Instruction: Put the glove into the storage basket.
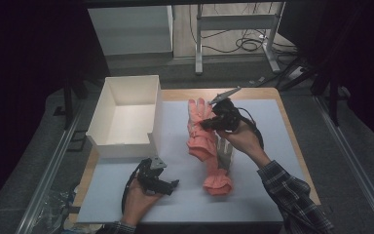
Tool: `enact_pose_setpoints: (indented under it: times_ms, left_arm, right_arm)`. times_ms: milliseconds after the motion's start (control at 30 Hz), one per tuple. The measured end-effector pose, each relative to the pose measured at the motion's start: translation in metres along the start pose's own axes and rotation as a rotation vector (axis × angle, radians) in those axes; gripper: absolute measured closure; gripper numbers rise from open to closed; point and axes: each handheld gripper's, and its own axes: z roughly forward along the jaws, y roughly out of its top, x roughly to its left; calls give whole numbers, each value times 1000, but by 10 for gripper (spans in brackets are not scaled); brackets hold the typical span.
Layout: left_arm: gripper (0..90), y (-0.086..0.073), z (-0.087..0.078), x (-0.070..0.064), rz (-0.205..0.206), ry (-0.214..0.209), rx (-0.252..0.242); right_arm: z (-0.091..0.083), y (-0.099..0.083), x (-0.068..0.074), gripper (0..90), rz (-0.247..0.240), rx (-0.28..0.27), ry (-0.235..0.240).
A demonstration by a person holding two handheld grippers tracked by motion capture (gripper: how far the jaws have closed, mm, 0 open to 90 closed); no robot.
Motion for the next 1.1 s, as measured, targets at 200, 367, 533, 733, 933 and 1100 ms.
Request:
enact_pose_setpoints:
  times_ms: [200, 367, 533, 733, 933, 1100]
  left_arm:
    - [0, 0, 0, 0, 0, 0, 0]
    - [0, 0, 0, 0, -1, -1, -2]
    - [0, 0, 0, 0, -2, -1, -2]
    - [0, 0, 0, 0, 0, -1, 1]
    - [0, 0, 0, 0, 2, -2, 2]
    - [0, 0, 0, 0, -1, -1, -1]
  right_arm:
    - [-18, -19, 9, 858, -2, 26, -14]
    - [-28, -39, 17, 858, -2, 43, -16]
    - [-38, -59, 24, 858, 4, 56, -24]
    - [-36, -77, 27, 856, 16, 67, -30]
    - [-14, -92, 21, 848, 51, 80, -15]
    - [-5, -97, 22, 830, 46, 87, -44]
